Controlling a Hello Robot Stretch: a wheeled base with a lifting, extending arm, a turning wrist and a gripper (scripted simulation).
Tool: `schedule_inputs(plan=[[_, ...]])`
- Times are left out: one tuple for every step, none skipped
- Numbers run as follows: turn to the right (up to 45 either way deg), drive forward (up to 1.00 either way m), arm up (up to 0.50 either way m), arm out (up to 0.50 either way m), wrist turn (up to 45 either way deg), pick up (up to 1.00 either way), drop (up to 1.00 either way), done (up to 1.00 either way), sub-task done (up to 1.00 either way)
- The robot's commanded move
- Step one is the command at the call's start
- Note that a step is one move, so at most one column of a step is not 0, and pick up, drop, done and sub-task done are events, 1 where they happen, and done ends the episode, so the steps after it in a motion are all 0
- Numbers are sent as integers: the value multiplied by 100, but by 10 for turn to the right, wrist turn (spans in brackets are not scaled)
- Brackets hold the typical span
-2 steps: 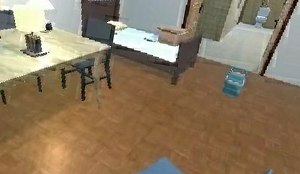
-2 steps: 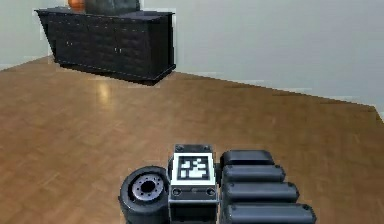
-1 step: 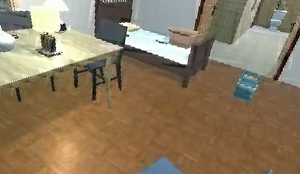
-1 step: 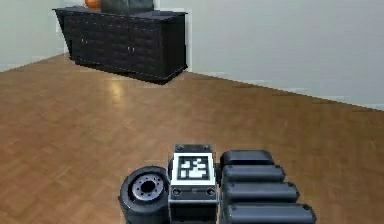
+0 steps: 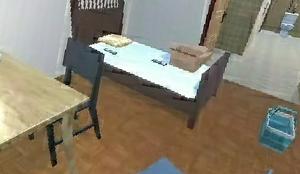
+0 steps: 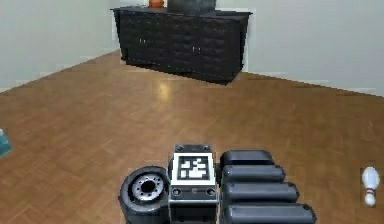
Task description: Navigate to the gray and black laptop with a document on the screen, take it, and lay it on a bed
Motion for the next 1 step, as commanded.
schedule_inputs(plan=[[0, 100, 0, 0, 0, 0, 0, 0, 0]])
